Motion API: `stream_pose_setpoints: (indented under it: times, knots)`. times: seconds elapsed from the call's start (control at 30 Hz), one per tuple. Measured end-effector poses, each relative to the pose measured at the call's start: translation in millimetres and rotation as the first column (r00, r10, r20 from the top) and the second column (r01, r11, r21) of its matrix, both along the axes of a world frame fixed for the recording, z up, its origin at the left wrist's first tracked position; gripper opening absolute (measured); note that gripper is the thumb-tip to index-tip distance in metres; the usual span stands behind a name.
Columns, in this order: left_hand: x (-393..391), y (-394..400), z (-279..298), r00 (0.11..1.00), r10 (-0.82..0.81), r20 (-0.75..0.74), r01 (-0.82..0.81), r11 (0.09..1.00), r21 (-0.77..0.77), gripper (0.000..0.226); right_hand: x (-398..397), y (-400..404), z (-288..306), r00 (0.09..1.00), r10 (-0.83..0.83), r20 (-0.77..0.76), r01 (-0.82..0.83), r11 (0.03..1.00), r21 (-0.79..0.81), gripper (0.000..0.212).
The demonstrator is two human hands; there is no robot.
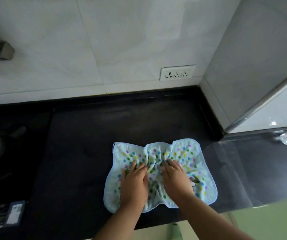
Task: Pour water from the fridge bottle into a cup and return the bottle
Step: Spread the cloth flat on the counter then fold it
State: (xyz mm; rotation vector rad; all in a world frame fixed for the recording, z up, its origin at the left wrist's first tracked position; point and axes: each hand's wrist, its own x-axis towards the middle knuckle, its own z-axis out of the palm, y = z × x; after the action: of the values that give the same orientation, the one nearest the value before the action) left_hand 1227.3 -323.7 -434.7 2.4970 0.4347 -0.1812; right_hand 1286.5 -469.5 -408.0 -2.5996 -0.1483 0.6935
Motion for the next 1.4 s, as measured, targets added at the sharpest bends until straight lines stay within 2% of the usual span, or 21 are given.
stream_pose_setpoints:
  times: [0.07,0.17,0.27,0.33,0.4,0.47,0.57,0.63,0.7,0.77,0.83,0.87,0.9,0.97,1.0,1.03,1.07,1.1,1.17,1.27,1.4]
  knots:
    - [-5,-3,21,0.987,0.139,0.076,-0.124,0.977,-0.171,0.032,0,3,12,0.997,0.018,-0.079,-0.014,0.999,0.042,0.035]
    - [-9,-7,69,0.954,0.293,-0.066,-0.284,0.808,-0.517,0.023,-5,3,44,0.996,0.002,-0.090,0.012,0.987,0.158,0.024]
    - [-6,-2,121,0.957,0.285,-0.063,-0.262,0.747,-0.611,0.020,-2,0,87,0.996,-0.089,-0.031,0.094,0.935,0.342,0.028]
    - [-5,2,160,0.970,0.245,-0.009,-0.198,0.764,-0.614,0.022,0,0,121,0.992,-0.126,-0.019,0.122,0.894,0.431,0.042]
    - [-1,6,204,0.974,0.212,0.080,-0.119,0.781,-0.614,0.025,5,-2,154,0.995,-0.099,0.019,0.079,0.885,0.458,0.069]
    - [2,10,251,0.962,0.213,0.168,-0.069,0.790,-0.609,0.027,9,-4,191,0.997,-0.077,-0.030,0.082,0.854,0.515,0.085]
    - [0,18,319,0.940,0.216,0.262,0.010,0.754,-0.657,0.032,6,-7,260,0.982,0.143,-0.126,-0.040,0.801,0.597,0.054]
    - [-4,24,359,0.919,0.185,0.347,0.090,0.760,-0.644,0.036,-2,-9,299,0.964,0.218,-0.153,-0.067,0.756,0.652,0.044]
    - [-7,29,388,0.893,0.155,0.424,0.167,0.759,-0.630,0.032,-7,-9,326,0.972,0.180,-0.154,-0.009,0.677,0.736,0.039]
    - [-12,37,407,0.854,0.100,0.510,0.208,0.834,-0.511,0.018,-13,-4,351,0.984,0.114,-0.140,0.047,0.587,0.808,0.032]
    - [-15,51,410,0.782,0.136,0.609,0.098,0.937,-0.335,0.018,-18,2,370,0.994,0.084,-0.067,0.012,0.533,0.846,0.026]
    - [-17,58,407,0.747,0.210,0.631,0.007,0.946,-0.323,0.020,-19,4,379,0.997,0.072,-0.025,-0.015,0.513,0.858,0.025]
    - [-21,65,403,0.737,0.305,0.602,-0.074,0.923,-0.378,0.022,-21,6,389,0.998,0.056,0.005,-0.032,0.492,0.870,0.024]
    - [-31,73,392,0.818,0.447,0.362,-0.151,0.774,-0.615,0.031,-23,8,402,0.999,0.037,0.030,-0.043,0.449,0.893,0.024]
    - [-36,74,382,0.880,0.424,0.216,-0.167,0.701,-0.693,0.035,-23,9,405,0.999,0.045,0.025,-0.042,0.425,0.904,0.024]
    - [-41,73,374,0.935,0.335,0.121,-0.150,0.679,-0.719,0.037,-25,10,409,0.998,0.061,0.018,-0.042,0.406,0.913,0.025]
    - [-45,70,364,0.974,0.208,0.089,-0.086,0.706,-0.703,0.039,-26,10,411,0.996,0.086,0.015,-0.048,0.397,0.917,0.026]
    - [-50,66,357,0.991,0.094,0.093,-0.003,0.723,-0.691,0.041,-27,12,413,0.994,0.112,0.018,-0.062,0.402,0.913,0.028]
    - [-53,55,353,0.990,0.011,0.141,0.100,0.650,-0.753,0.047,-29,16,413,0.989,0.150,0.012,-0.074,0.413,0.908,0.032]
    - [-50,48,360,0.963,0.126,0.240,0.161,0.448,-0.880,0.049,-30,19,413,0.987,0.162,-0.006,-0.057,0.383,0.922,0.034]
    - [-43,59,361,0.908,0.316,0.274,0.174,0.310,-0.935,0.045,-33,17,414,0.985,0.173,-0.001,-0.059,0.341,0.938,0.033]
